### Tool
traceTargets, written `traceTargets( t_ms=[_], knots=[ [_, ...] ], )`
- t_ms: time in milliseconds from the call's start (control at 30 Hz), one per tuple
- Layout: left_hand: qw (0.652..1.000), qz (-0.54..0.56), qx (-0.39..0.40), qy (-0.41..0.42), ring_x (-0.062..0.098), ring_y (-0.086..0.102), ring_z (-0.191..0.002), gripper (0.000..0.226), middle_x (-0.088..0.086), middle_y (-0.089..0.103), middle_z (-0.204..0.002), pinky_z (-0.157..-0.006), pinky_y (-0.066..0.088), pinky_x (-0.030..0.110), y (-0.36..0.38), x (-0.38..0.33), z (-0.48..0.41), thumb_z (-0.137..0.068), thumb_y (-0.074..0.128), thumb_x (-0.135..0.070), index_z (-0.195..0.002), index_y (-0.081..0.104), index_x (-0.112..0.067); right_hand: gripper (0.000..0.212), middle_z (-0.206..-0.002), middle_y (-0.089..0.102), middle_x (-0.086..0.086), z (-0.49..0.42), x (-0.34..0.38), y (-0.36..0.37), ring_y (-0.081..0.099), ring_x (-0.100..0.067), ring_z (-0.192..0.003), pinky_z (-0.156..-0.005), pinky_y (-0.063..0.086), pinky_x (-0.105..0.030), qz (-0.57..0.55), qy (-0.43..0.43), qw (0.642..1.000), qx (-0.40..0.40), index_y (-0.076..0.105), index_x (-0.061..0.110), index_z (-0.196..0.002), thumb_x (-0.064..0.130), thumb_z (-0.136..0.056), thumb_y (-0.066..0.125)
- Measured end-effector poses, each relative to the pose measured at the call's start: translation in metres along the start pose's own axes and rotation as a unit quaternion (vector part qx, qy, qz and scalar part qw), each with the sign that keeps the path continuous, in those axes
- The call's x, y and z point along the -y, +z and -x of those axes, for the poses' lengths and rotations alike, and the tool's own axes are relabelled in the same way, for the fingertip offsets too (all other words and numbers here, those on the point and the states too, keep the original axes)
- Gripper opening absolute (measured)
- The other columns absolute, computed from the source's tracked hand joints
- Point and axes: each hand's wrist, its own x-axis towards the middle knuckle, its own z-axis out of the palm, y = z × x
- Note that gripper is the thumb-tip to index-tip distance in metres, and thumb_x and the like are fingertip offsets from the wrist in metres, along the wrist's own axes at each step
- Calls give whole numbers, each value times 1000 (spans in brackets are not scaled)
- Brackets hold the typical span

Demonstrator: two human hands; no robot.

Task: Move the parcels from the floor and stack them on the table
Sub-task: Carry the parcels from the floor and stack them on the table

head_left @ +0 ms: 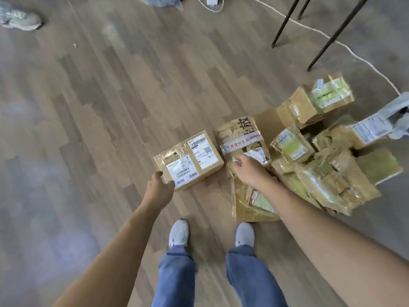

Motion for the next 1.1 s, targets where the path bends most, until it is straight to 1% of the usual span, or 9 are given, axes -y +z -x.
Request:
traceTargets(
  t_ms=[67, 133, 233, 300, 367, 600, 800, 900, 1100],
  knots=[
    [999, 21, 14, -26, 27, 53, -103, 59, 15, 45, -137, -74, 39, 30, 16, 19, -52, -88, 54, -21, -141, 34, -6, 47, -134, 56, -9, -42, -7, 36, 59, -21, -93, -74, 42, -28, -7, -4, 1000, -3, 41, 16, -143, 36, -101, 38],
    [998, 40, 7, -50, 22, 54, -83, 54, 15, 50, -119, -63, 39, 27, 31, 39, -96, -88, 53, -20, -138, 36, -5, 51, -146, 45, -7, -79, -14, 65, 53, -26, -119, -88, 41, -31, -6, -4, 1000, -12, 34, 19, -148, 38, -101, 38],
    [993, 90, 13, -80, 10, 45, -65, 34, 2, 52, -89, -50, 35, 23, 50, 65, -141, -84, 56, -15, -116, 51, -7, 59, -152, 38, -6, -127, -26, 99, 45, -30, -131, -103, 38, -41, -2, 27, 1000, -8, 24, 24, -152, 45, -99, 37],
    [986, 143, 38, -74, 16, 53, -68, 12, 1, 58, -75, -55, 44, 24, 63, 76, -159, -73, 59, -11, -84, 58, -10, 62, -150, 41, -5, -149, -32, 115, 47, -30, -130, -107, 38, -50, -19, 55, 998, 2, 23, 26, -152, 51, -97, 37],
    [974, 196, 86, -72, 24, 63, -78, 14, 7, 67, -80, -70, 55, 38, 71, 79, -165, -68, 53, -9, -79, 61, -14, 65, -153, 37, -2, -157, -34, 127, 42, -29, -134, -109, 36, -51, -53, 68, 996, 4, 23, 26, -152, 53, -95, 41],
    [964, 247, 79, -63, 21, 70, -84, 29, 5, 73, -84, -63, 57, 35, 20, 74, -96, -69, 51, 0, -95, 61, -8, 47, -125, 58, 12, -91, -4, 102, 57, -12, -104, -84, 49, -37, -114, 44, 992, -40, 43, 29, -137, 48, -94, 47],
    [963, 267, 31, 36, -1, 63, -57, 13, 2, 67, -71, -44, 43, 13, -85, 7, 37, -77, 57, -9, -90, 56, -10, 50, -133, 53, 6, 44, 68, -3, 54, -16, -111, -88, 45, -38, -157, 34, 983, -88, 41, 26, -138, 50, -95, 46],
    [958, 266, 55, 88, 6, 63, -66, 20, 0, 70, -70, -62, 47, 25, -137, -37, 98, -75, 57, -16, -94, 60, -8, 43, -126, 59, 6, 124, 85, -60, 60, -18, -108, -94, 49, -43, -167, 27, 976, -136, 46, 27, -133, 45, -94, 51],
    [937, 221, 131, 235, 15, 69, -81, 34, 1, 74, -81, -79, 56, 42, -183, -140, 197, -62, 55, -28, -88, 67, -11, 48, -117, 62, 19, 263, 67, -152, 62, -5, -101, -82, 50, -31, -219, 32, 938, -269, 48, 29, -135, 50, -92, 53]
  ],
)
